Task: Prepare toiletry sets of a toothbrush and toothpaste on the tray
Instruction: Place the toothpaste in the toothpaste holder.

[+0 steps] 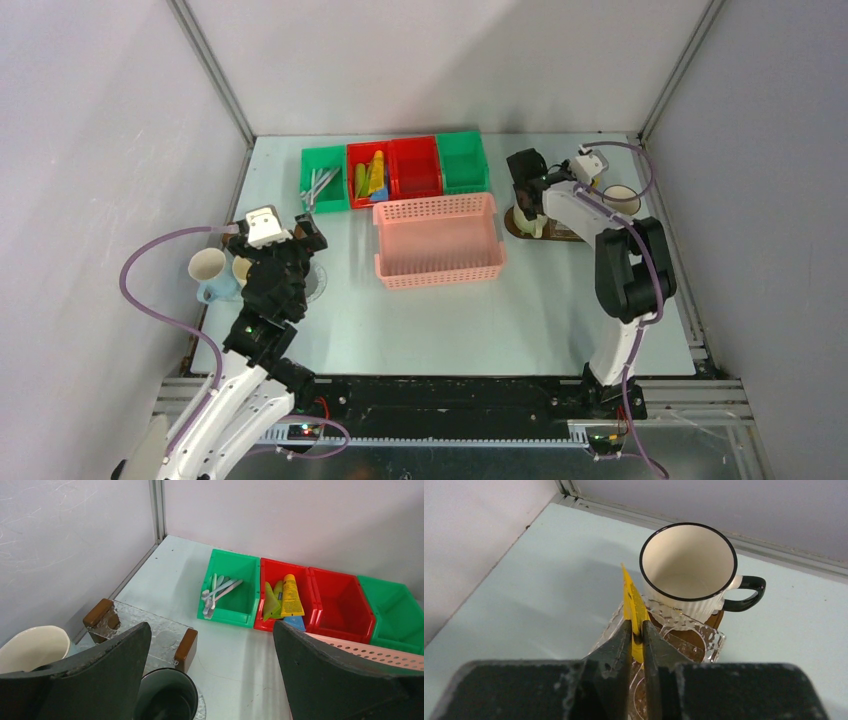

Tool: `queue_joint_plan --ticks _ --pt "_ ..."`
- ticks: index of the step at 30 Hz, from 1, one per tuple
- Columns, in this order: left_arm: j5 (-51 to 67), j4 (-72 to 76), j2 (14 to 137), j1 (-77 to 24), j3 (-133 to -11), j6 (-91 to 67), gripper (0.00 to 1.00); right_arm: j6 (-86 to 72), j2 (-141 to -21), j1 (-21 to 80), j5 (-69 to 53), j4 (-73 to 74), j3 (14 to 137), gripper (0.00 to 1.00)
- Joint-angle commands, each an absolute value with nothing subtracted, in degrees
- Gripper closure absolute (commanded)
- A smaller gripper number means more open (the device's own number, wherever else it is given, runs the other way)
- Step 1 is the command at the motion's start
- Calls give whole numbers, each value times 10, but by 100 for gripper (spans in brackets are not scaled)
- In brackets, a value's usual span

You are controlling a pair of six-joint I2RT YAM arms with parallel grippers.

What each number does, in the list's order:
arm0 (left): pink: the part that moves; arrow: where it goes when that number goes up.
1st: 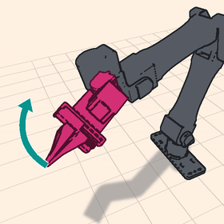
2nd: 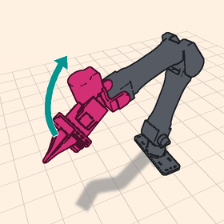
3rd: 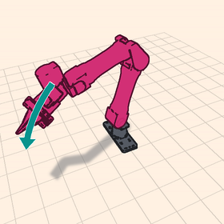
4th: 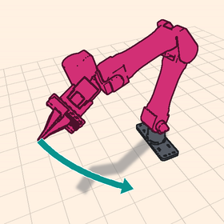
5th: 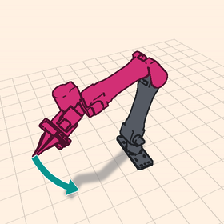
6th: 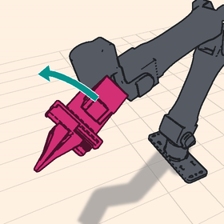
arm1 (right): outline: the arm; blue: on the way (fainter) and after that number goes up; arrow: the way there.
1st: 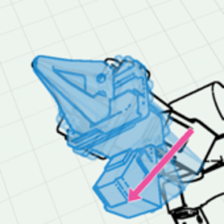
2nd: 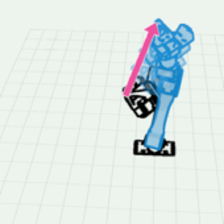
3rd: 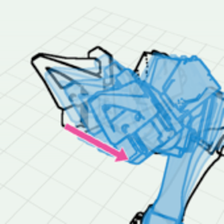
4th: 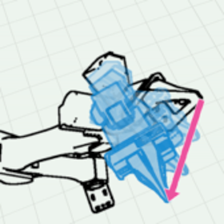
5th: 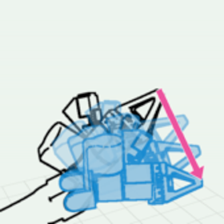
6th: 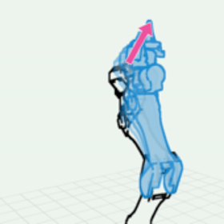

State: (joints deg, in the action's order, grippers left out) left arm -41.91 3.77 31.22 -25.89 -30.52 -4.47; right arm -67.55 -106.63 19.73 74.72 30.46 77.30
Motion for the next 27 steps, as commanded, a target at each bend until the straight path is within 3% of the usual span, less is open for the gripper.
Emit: queue_joint_plan --ticks 1,10,21,27 --pt "-432 60 308 -263 -301 -38 2 -798 -1087 191 768 444 839 82" --pt "-429 58 305 -263 -301 -40 2 -1051 -1153 195 787 759 963 67" --pt "-421 56 303 -263 -301 -45 2 -1167 -1155 227 851 902 1001 42" --pt "-418 53 301 -263 -302 -50 2 -1179 -1142 247 885 915 994 39"
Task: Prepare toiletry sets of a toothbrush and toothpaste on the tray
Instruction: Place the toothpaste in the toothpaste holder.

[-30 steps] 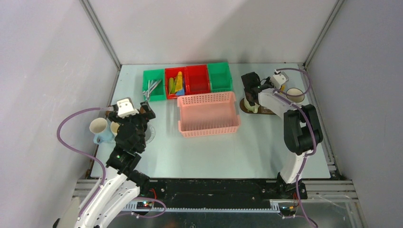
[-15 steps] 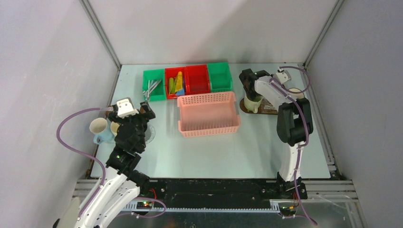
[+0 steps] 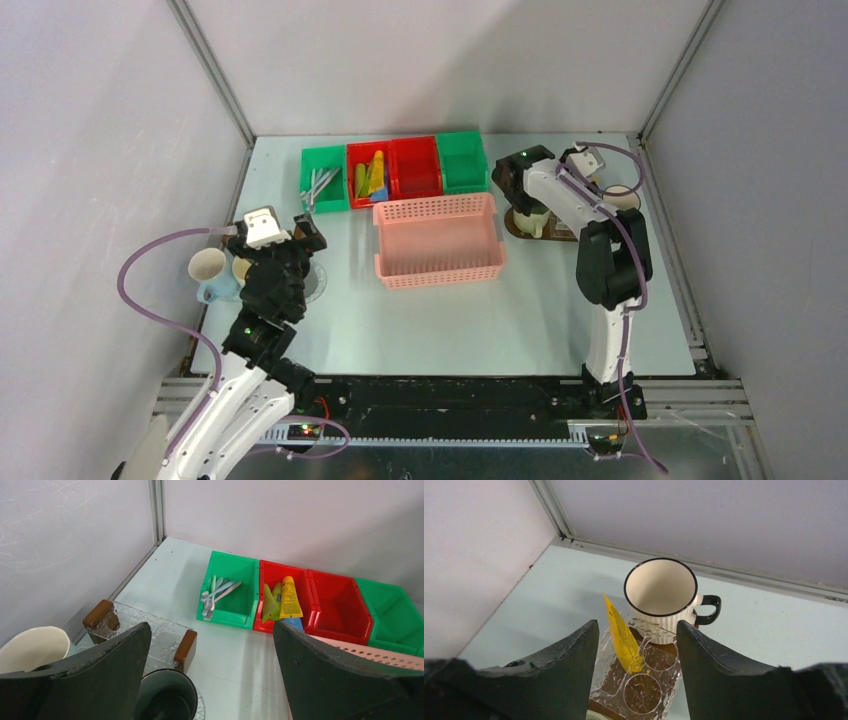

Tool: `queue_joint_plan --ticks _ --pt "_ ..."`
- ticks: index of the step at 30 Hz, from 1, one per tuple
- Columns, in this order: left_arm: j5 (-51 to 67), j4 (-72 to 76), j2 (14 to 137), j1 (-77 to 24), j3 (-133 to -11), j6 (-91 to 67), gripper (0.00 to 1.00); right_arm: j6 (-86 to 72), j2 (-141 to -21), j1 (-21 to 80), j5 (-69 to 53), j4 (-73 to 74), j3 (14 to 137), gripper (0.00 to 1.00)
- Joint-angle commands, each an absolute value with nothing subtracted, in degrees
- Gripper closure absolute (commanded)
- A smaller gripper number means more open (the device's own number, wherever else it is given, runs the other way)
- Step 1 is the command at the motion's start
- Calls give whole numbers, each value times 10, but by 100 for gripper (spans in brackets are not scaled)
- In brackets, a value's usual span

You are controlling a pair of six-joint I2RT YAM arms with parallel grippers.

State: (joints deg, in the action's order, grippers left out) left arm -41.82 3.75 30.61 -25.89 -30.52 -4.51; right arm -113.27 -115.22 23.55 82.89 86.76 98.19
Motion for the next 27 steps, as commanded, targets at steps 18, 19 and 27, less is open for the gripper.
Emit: queue_joint_plan --ticks 18,19,27 --pt "-389 21 331 -263 -333 -83 2 -1200 -975 313 973 915 978 13" --pt "-387 14 336 -263 -336 -90 2 -1192 -969 319 973 915 978 11" --pt "-348 -42 370 -263 -382 -147 2 -1264 -912 357 974 916 946 6"
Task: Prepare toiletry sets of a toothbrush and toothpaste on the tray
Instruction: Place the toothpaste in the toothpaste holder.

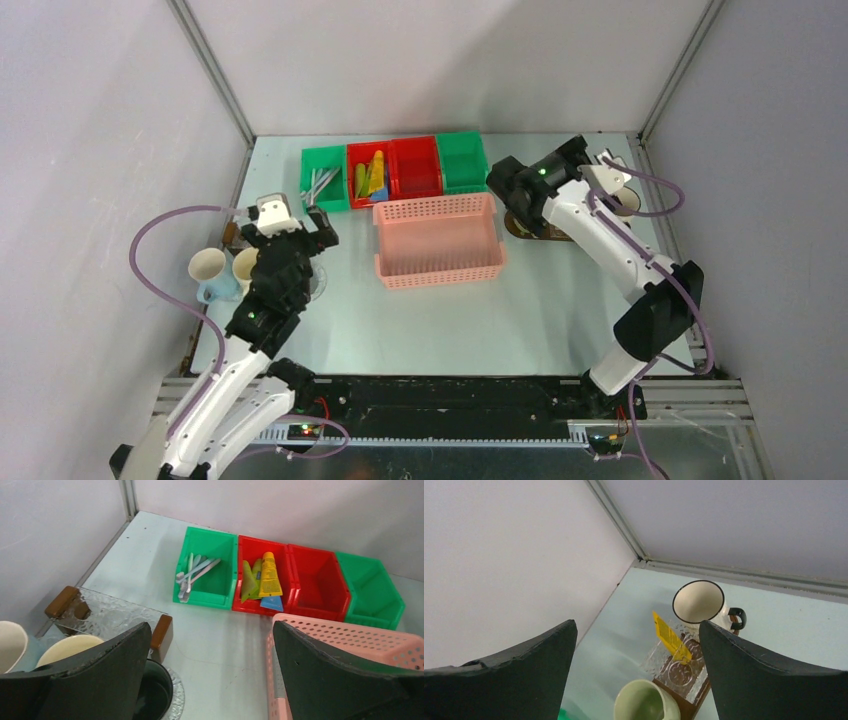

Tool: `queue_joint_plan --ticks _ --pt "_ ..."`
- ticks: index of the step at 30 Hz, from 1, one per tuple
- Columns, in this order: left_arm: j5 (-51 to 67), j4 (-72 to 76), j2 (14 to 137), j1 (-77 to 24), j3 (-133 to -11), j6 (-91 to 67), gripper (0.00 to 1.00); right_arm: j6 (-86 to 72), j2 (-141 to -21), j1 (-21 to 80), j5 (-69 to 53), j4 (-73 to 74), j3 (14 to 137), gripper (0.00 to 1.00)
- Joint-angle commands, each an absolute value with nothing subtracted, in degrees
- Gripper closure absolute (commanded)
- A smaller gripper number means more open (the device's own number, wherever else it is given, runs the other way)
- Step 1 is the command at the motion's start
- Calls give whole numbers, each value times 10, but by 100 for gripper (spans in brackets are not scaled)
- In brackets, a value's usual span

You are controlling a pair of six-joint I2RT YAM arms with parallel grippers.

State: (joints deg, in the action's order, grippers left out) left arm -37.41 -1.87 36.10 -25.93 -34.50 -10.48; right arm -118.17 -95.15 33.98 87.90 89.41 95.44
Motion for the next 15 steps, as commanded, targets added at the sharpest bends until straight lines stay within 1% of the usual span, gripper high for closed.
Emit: queue_joint_plan --ticks 1,2,5,7,9,13,15 --pt "-340 -45 372 -263 -389 -156 2 -1275 -910 359 974 915 949 3" --pt "-337 -56 376 -263 -393 -160 2 -1298 -906 363 974 915 952 1" --pt "-332 -74 381 -263 -404 -175 2 -1355 -904 368 974 915 968 1" --pt "-334 -82 381 -263 -407 -182 2 -1423 -908 367 974 915 969 1" --pt "-335 -91 380 -263 -410 -191 2 -1525 -918 361 974 916 972 1" --pt "-335 -102 383 -263 -414 -214 2 -1563 -951 341 975 906 1009 1" --pt "-334 -105 388 -263 -416 -227 2 -1564 -961 332 975 870 1021 1"
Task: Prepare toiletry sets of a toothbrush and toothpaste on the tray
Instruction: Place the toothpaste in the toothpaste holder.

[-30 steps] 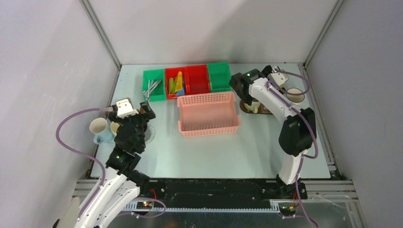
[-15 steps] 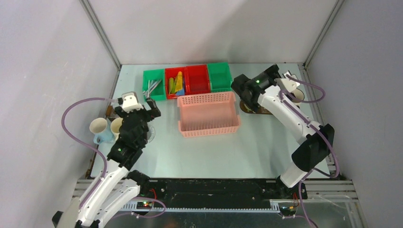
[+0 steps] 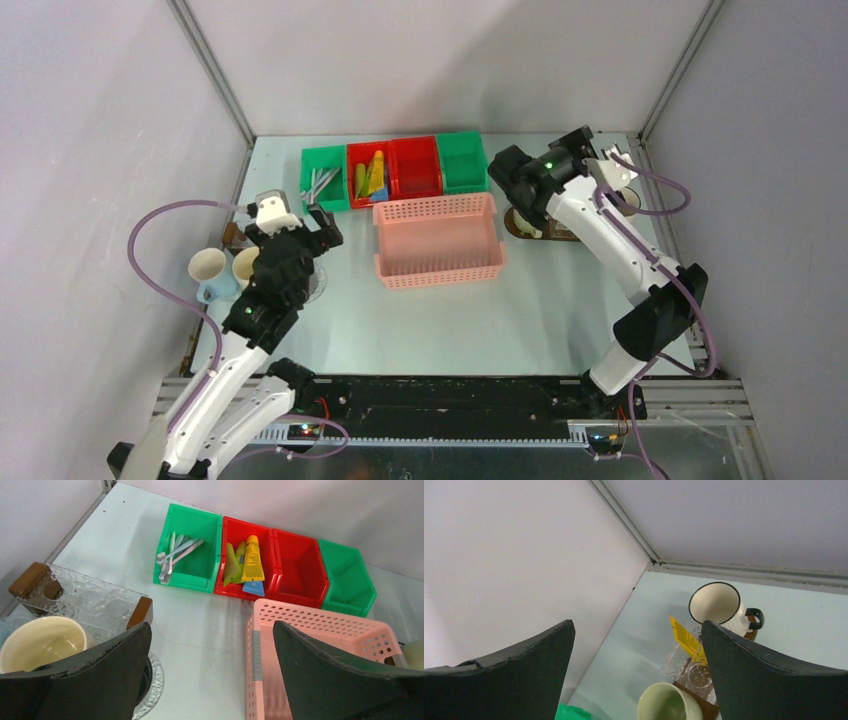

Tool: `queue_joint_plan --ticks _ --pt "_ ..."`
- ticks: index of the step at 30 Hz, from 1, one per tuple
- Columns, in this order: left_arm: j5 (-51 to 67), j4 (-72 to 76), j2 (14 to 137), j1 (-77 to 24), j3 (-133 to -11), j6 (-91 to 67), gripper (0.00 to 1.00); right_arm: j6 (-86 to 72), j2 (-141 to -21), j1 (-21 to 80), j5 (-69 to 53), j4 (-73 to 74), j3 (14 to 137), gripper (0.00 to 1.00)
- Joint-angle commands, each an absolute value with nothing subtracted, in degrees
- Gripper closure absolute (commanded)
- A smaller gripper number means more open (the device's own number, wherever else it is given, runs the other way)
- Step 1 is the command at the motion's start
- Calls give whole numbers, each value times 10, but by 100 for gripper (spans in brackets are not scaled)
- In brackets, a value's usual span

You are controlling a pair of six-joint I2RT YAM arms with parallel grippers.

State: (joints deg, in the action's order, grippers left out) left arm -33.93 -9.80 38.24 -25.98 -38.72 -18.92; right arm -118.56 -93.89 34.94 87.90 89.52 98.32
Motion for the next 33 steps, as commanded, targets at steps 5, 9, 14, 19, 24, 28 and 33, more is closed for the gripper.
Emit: queue_joint_plan --ticks 5,9,14,19,24,28,33 --pt "-325 -107 410 -263 -424 -267 2 -1563 -975 289 973 712 1012 1" --pt "-302 -101 443 -263 -437 -276 2 -1494 -980 248 937 545 987 1" --pt "-277 -98 489 -263 -468 -264 2 -875 -942 181 572 67 884 0" --pt "-266 -84 525 -263 -490 -252 2 -676 -1028 84 37 -502 823 1" --pt "-258 -92 576 -262 -526 -240 2 -609 -1048 78 -149 -310 913 1" --pt "-244 -96 629 -261 -566 -225 2 -518 -1038 73 -226 -258 917 1" --pt "-222 -107 705 -251 -624 -212 2 -333 -1012 85 -220 -101 949 1"
